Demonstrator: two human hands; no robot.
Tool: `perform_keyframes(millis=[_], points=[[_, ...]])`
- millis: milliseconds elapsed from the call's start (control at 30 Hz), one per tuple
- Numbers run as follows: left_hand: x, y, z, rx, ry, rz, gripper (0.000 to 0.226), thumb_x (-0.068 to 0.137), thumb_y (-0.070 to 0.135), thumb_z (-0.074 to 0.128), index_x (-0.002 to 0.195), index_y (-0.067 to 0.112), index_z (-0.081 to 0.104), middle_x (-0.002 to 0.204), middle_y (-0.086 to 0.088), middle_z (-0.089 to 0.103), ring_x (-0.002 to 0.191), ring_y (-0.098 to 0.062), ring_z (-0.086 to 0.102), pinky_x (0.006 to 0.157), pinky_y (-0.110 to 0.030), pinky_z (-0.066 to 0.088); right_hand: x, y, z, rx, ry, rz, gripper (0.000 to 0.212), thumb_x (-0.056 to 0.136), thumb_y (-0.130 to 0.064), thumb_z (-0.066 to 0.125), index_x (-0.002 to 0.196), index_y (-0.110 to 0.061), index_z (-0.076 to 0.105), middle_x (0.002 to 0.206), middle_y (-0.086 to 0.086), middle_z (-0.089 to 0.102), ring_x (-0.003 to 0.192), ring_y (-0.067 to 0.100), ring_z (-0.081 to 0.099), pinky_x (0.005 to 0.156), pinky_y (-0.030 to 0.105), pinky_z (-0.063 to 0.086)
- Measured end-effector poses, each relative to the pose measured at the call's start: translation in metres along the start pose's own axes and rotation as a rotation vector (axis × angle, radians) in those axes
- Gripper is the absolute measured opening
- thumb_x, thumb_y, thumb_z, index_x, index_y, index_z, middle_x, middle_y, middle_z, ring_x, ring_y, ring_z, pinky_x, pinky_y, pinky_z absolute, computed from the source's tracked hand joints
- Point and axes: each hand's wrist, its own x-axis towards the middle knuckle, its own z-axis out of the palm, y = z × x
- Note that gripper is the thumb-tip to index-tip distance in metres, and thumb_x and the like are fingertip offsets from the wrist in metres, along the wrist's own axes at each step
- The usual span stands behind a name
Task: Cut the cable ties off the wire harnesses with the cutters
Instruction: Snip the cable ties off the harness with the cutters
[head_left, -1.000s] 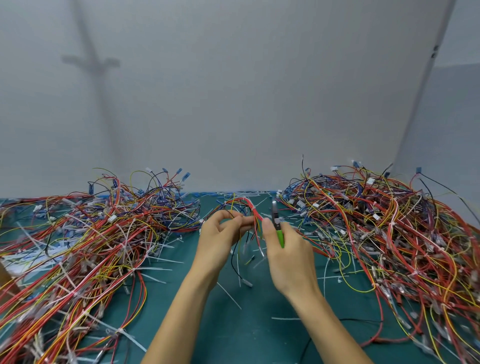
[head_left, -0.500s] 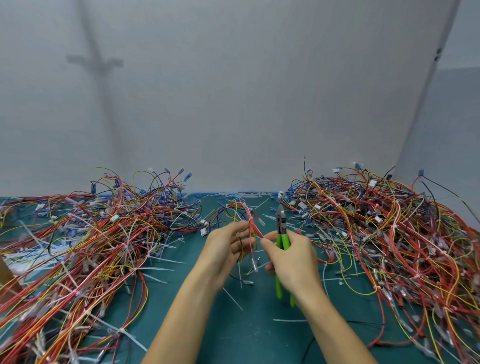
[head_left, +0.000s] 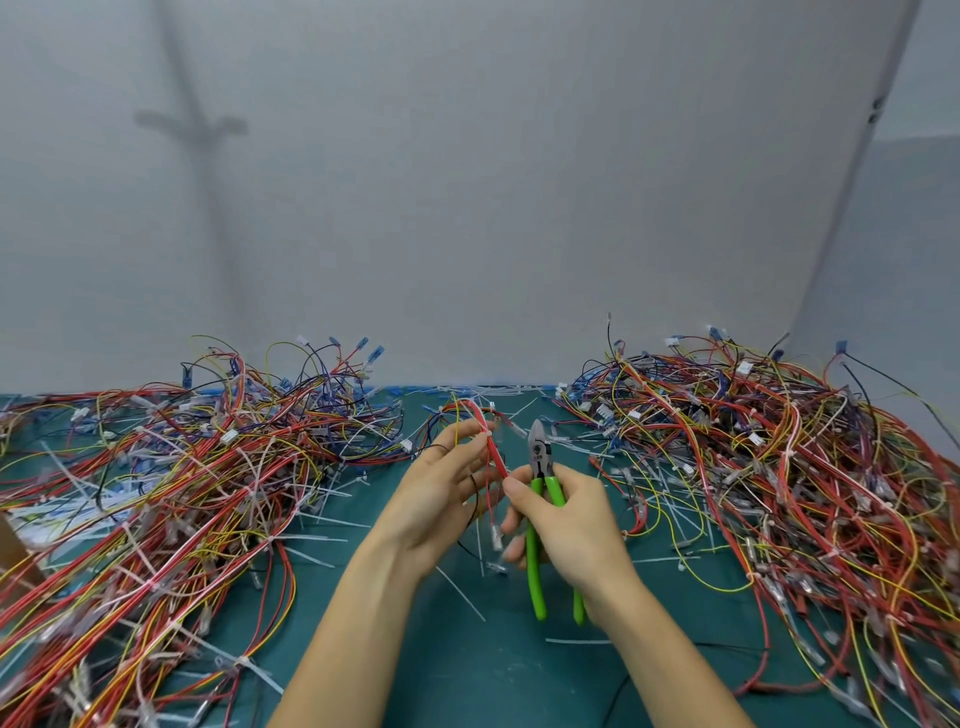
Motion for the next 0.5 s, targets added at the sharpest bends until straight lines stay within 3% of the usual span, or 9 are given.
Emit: perform_keyframes(millis=[133,333,500], points=[[0.0022,-0.0037,0.0053,-0.026,-0.011,0.067,0.011,0.094,0.015,0.053,0.105,0.018,0.053,0.103,-0.011,0.073,0.09,-0.024,0.068,0.084,-0.034,0.055,0.0001,0.0005,0.0004,-0.059,0.002,-0.031,0.011,0.097,-0.022,0.06,0.091,-0.013,0.06,0.071,0.009,0.072,0.04,0.022,0.055,0.044,0.032,0.049],[0.0042,-0.004,0.0028,0.0,0.101,0.138,0.009,0.095,0.009,0.055,0.102,0.014,0.059,0.081,-0.004,0.073,0.077,-0.02,0.068,0.078,-0.029,0.056,-0.0016,-0.0049,-0.0006,-0.064,0.022,-0.033,0.012,0.095,-0.027,0.059,0.088,-0.019,0.062,0.069,0.008,0.071,0.042,0.023,0.056,0.046,0.034,0.051],[0.0068,-0.0064,0.0037,0.204,0.292,0.289,0.008,0.093,0.008,0.061,0.1,0.012,0.062,0.074,-0.005,0.073,0.07,-0.01,0.068,0.07,-0.019,0.054,-0.0065,-0.0073,-0.0018,-0.626,0.279,-0.301,0.031,0.095,-0.05,0.048,0.074,-0.026,0.051,0.063,-0.005,0.058,0.057,0.006,0.052,0.053,0.026,0.037]])
